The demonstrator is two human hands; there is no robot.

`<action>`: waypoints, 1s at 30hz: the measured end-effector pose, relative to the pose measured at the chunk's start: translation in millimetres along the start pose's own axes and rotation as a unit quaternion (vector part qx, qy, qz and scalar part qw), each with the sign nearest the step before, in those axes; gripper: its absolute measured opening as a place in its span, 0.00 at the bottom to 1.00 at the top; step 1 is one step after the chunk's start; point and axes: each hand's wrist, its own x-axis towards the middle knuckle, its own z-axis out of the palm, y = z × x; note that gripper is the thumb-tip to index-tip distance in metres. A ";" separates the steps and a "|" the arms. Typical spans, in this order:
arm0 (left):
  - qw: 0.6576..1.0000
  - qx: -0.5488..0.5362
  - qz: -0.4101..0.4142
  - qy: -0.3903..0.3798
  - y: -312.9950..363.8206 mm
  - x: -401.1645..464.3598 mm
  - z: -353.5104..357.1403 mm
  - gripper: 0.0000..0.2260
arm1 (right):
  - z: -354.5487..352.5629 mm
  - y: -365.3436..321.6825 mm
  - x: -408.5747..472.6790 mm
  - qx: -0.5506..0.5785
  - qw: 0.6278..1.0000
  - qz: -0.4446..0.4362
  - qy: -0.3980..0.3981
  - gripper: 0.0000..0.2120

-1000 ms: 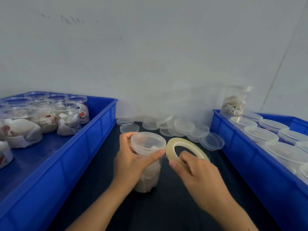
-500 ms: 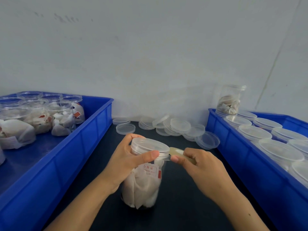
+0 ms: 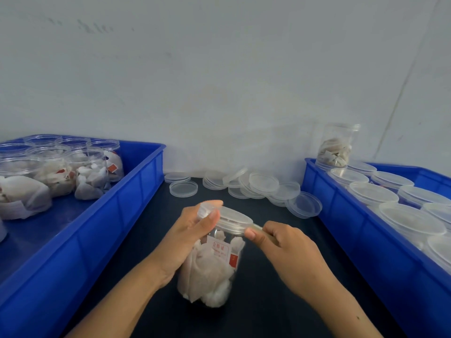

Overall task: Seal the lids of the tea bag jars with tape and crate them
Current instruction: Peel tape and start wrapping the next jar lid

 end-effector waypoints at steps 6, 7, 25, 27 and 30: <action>0.974 0.154 0.080 0.149 -3.8 -7.3 18.9 0.32 | 13.9 -9.7 -7.0 0.030 0.998 0.045 0.021 0.28; 0.969 0.178 0.076 0.153 -3.9 -7.5 21.8 0.33 | 16.7 -11.2 -7.8 0.032 0.998 0.049 0.028 0.27; 0.992 0.029 0.041 0.117 -6.0 5.3 -2.0 0.34 | -2.0 -0.7 -3.1 0.090 0.996 -0.006 0.018 0.32; 0.996 0.011 0.036 0.085 -5.4 5.6 -3.8 0.36 | -3.0 2.8 -0.6 0.066 0.998 -0.008 0.020 0.34; 0.997 -0.017 0.037 0.067 -6.2 6.0 -5.8 0.38 | -3.2 7.0 3.1 0.106 0.994 0.013 -0.003 0.38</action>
